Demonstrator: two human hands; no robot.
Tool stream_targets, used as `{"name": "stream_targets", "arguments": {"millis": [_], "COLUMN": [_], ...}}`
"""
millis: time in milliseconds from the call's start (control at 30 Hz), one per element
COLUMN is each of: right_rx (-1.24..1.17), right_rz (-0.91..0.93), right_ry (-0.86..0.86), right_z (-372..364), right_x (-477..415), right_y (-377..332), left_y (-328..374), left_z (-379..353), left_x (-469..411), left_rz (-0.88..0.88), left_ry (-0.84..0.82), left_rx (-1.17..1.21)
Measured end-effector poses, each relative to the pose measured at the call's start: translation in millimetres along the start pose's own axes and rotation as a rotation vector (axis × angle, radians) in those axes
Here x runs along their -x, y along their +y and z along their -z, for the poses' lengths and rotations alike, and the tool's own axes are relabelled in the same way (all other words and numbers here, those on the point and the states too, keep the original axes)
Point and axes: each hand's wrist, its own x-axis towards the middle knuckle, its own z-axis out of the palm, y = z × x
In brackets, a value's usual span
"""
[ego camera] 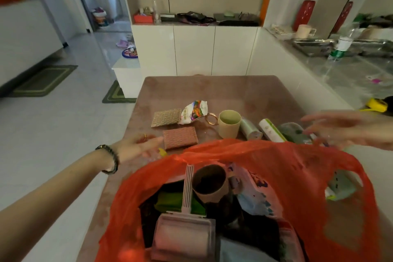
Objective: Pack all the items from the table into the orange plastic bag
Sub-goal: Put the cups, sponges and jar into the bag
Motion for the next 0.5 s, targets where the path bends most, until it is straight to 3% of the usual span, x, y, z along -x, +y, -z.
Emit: {"name": "stream_targets", "arguments": {"millis": [67,167,500], "right_rx": [-0.081,0.067,0.991], "right_rz": [0.094,0.209,0.378], "right_ry": [0.033,0.105,-0.214], "right_z": [-8,-45,-194], "right_x": [-31,-102,-326], "right_y": [-29,-66,-57], "left_y": [-1,-10,-64], "left_z": [3,1,-29], "left_x": [-26,-67,-153], "left_rz": [0.060,0.142,0.340], "left_ry": [0.095,0.218,0.347], "left_rx": [0.027,0.086,0.432]}}
